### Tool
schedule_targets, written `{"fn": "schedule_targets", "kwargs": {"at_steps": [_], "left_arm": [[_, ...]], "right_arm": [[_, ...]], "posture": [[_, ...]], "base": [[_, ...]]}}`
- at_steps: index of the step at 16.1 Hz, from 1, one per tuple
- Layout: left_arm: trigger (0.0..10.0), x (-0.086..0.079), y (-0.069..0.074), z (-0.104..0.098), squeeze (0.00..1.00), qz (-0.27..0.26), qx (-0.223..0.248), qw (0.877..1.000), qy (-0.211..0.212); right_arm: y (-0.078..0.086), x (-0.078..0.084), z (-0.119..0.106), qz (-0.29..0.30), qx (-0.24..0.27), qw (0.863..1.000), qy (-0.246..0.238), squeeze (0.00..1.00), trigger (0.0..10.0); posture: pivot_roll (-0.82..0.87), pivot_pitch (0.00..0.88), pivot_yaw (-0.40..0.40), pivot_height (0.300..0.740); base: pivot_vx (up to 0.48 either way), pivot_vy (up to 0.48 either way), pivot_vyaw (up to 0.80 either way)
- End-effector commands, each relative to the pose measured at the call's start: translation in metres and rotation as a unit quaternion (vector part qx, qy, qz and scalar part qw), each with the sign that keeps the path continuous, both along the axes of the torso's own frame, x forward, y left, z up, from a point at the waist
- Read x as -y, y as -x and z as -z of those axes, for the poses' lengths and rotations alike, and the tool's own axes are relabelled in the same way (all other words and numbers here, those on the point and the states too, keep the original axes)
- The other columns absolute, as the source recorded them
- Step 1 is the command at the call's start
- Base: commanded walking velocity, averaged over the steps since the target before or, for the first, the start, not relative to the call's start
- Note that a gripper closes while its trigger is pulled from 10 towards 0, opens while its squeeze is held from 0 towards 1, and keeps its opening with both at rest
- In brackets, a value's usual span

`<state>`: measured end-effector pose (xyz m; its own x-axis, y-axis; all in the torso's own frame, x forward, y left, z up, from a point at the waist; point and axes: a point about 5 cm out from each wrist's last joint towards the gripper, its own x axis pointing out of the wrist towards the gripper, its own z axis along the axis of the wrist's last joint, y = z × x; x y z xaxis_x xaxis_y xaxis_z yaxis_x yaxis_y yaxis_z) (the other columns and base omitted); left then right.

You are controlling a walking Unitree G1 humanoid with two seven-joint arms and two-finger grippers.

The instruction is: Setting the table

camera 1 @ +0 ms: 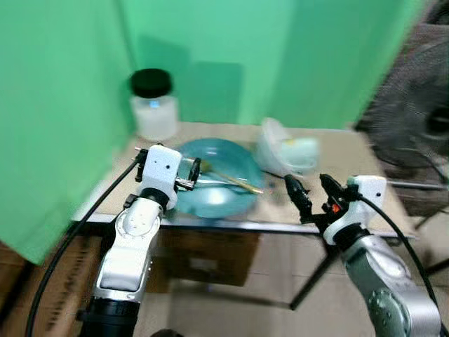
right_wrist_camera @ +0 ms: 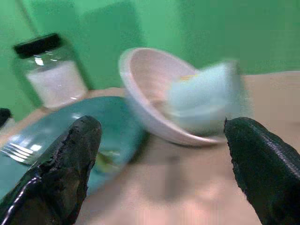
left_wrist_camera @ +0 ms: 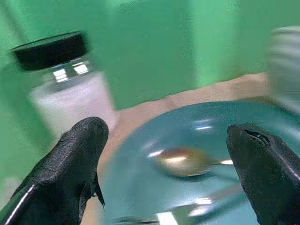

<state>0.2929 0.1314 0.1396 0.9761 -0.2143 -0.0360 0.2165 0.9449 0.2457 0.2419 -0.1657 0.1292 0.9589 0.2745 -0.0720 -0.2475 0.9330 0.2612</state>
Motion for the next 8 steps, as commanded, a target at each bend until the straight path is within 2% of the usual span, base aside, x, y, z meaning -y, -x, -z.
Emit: {"fn": "schedule_targets", "kwargs": {"at_steps": [1, 6, 8], "left_arm": [[10.0, 0.006, 0.000, -0.004, 0.00, 0.010, 0.006, 1.000, -0.007], [10.0, -0.004, 0.003, 0.000, 0.00, -0.004, -0.019, 1.000, -0.005], [10.0, -0.011, 0.005, 0.002, 0.00, -0.022, -0.038, 0.999, 0.009]], "right_arm": [[-0.002, 0.007, 0.001, 0.003, -0.003, 1.000, 0.017, 0.00, 10.0], [-0.001, 0.005, 0.003, -0.022, -0.019, 0.999, 0.012, 0.00, 10.0], [0.001, 0.007, 0.006, -0.021, -0.028, 0.999, 0.011, 0.00, 10.0]], "posture": [[-0.03, 0.000, -0.037, 0.740], [0.00, 0.000, -0.076, 0.740], [0.01, 0.000, -0.083, 0.740]], "base": [[0.000, 0.000, 0.00], [0.000, 0.000, 0.00], [0.000, 0.000, 0.00]]}}
